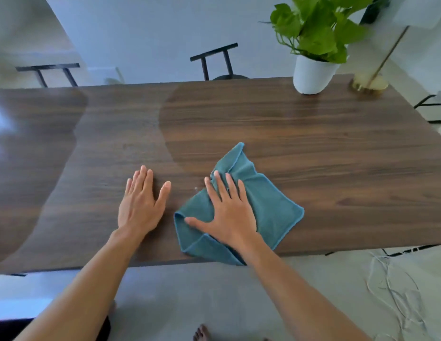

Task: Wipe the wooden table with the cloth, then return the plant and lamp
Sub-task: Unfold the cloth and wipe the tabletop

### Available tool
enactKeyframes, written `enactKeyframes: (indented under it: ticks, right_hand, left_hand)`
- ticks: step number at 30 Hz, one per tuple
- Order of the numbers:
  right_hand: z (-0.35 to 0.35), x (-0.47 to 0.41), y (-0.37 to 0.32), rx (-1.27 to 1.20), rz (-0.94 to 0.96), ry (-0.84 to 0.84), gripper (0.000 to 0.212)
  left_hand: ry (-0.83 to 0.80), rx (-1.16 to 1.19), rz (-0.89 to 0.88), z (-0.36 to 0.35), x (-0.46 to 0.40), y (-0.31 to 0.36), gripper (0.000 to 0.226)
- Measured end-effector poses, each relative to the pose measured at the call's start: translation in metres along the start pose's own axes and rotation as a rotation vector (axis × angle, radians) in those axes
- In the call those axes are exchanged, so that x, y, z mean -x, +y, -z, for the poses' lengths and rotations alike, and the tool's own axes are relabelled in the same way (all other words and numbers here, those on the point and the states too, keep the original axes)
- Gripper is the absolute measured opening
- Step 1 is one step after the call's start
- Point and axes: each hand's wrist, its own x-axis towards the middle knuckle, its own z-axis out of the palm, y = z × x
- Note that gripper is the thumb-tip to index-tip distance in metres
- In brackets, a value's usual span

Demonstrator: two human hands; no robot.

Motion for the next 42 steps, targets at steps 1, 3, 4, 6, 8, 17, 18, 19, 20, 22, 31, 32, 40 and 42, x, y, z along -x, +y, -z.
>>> enactKeyframes:
  ticks: [1, 3, 4, 6, 8, 17, 18, 19, 20, 22, 31, 32, 40, 42]
  right_hand:
    - [-0.002, 0.01, -0.006, -0.007, 0.053, 0.0, 0.11]
    - [0.0, 0.02, 0.004, 0.015, 0.096, -0.007, 0.112]
    - [0.003, 0.016, 0.014, 0.043, 0.08, -0.006, 0.113]
    - [0.01, -0.015, 0.031, 0.068, -0.041, 0.01, 0.116]
    - [0.013, -0.062, 0.028, 0.079, -0.182, 0.034, 0.119]
    - [-0.023, -0.05, -0.071, 0.108, 0.044, 0.062, 0.118]
    - [-0.021, -0.037, -0.06, 0.099, 0.051, 0.062, 0.117]
    - [-0.017, -0.032, -0.046, 0.091, 0.044, 0.044, 0.117]
    - [-0.011, -0.038, -0.031, 0.085, 0.007, 0.029, 0.117]
    - [0.004, -0.068, -0.01, 0.059, -0.118, 0.006, 0.119]
    - [-0.023, -0.066, -0.103, 0.009, -0.031, 0.038, 0.12]
    - [-0.025, -0.048, -0.108, -0.006, -0.013, 0.043, 0.119]
    - [-0.025, -0.017, -0.114, -0.007, -0.051, 0.029, 0.124]
    - [-0.023, -0.041, -0.118, -0.024, -0.104, 0.041, 0.126]
  left_hand:
    - [-0.007, -0.019, 0.004, 0.004, -0.007, -0.014, 0.087]
    - [-0.029, -0.048, 0.012, 0.01, -0.015, -0.038, 0.087]
    - [-0.041, -0.052, 0.012, 0.011, -0.017, -0.048, 0.086]
    - [-0.047, -0.044, -0.008, 0.008, -0.017, -0.06, 0.085]
    - [-0.021, -0.036, -0.022, 0.003, -0.016, -0.064, 0.087]
    - [0.07, 0.173, 0.006, 0.014, -0.031, -0.082, 0.078]
    - [0.059, 0.126, 0.005, 0.016, -0.035, -0.089, 0.08]
    - [0.035, 0.09, 0.011, 0.017, -0.038, -0.095, 0.081]
    - [0.008, 0.063, 0.015, 0.018, -0.04, -0.099, 0.082]
    - [-0.011, 0.035, 0.009, 0.016, -0.04, -0.1, 0.081]
    - [0.022, 0.197, 0.017, 0.022, -0.042, -0.102, 0.086]
    - [0.02, 0.198, 0.011, 0.025, -0.043, -0.103, 0.084]
    - [0.049, 0.1, -0.035, 0.036, -0.061, -0.118, 0.073]
    - [0.05, 0.124, -0.029, 0.037, -0.075, -0.115, 0.072]
